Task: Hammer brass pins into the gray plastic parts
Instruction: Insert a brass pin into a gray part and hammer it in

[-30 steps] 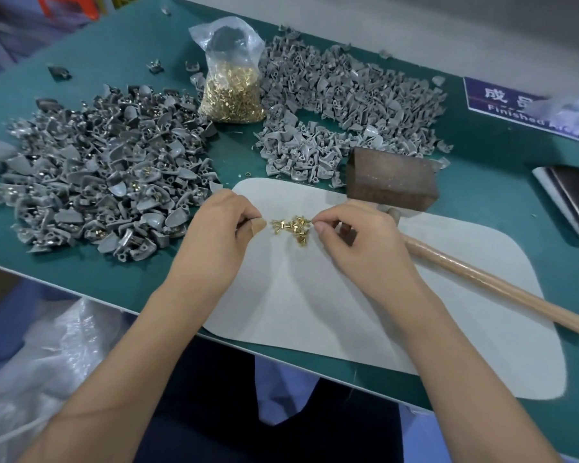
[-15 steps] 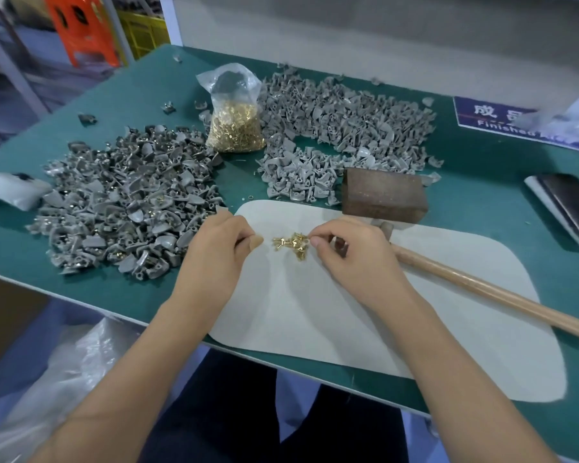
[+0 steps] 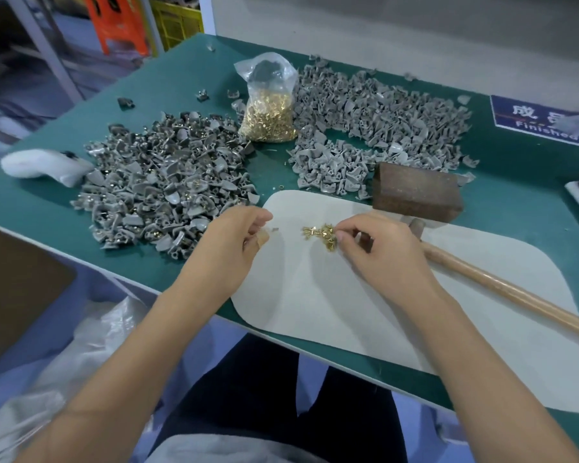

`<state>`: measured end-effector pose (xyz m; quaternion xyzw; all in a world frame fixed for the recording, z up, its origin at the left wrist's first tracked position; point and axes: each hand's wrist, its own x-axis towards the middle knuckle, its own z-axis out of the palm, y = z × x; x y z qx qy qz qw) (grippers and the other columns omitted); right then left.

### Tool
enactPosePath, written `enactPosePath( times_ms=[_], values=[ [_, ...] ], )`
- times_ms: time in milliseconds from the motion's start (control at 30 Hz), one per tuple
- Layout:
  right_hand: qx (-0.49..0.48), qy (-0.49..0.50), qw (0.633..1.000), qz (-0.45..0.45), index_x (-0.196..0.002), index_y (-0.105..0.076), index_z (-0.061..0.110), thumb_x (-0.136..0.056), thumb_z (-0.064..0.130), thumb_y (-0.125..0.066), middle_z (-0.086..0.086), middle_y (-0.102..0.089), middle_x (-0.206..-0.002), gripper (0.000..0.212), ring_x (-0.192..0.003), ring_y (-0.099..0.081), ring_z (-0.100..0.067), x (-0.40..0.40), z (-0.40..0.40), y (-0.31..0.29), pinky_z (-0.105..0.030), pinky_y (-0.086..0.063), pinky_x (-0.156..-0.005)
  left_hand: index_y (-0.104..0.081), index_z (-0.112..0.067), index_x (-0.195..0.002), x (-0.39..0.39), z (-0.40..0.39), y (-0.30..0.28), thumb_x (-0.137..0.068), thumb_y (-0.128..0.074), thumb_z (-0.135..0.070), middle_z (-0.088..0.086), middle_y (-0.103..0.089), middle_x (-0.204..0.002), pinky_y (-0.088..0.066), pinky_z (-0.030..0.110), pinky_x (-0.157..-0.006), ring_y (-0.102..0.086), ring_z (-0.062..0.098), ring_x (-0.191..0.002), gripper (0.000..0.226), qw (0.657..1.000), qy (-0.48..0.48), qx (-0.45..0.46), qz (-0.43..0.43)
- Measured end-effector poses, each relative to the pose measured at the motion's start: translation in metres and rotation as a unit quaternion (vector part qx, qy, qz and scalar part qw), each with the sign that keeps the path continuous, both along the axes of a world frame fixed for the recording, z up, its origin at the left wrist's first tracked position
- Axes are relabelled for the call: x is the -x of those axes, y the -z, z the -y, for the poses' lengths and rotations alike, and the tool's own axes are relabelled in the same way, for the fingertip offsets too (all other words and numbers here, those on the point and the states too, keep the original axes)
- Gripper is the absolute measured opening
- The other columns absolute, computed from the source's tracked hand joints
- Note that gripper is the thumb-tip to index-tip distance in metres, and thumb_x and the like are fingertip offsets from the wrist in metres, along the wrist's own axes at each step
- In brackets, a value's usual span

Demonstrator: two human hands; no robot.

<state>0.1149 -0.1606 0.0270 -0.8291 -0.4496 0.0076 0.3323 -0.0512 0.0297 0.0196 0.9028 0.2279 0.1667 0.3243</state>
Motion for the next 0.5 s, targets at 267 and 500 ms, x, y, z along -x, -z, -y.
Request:
enactPosePath(
  times_ms=[267, 500],
  values=[
    [-0.009, -0.029, 0.999, 0.021, -0.096, -0.077, 0.021, -0.095, 0.016, -0.070, 0.007, -0.071, -0.089, 0.009, -0.087, -0.063, -0.017, 0.005, -0.014, 0.004, -0.044, -0.053, -0.082, -0.072, -0.013, -0.105, -0.014, -0.009, -0.009, -0.100, -0.064, -0.018, 0.001, -0.062, -0.096, -0.046, 0.038, -0.085, -0.056, 0.021, -0.094, 0.011, 0.997, 0.021, -0.057, -0.041],
    [-0.089, -0.019, 0.996, -0.011, -0.098, -0.078, 0.016, -0.094, 0.011, -0.071, 0.008, -0.072, -0.091, 0.009, -0.084, -0.064, -0.011, 0.003, -0.014, 0.006, -0.027, -0.050, -0.077, -0.066, -0.016, -0.107, -0.027, -0.005, -0.006, -0.104, -0.054, -0.024, 0.000, -0.058, -0.105, -0.045, 0.040, -0.086, -0.054, 0.020, -0.100, 0.015, 0.994, 0.015, -0.074, -0.074]
  ],
)
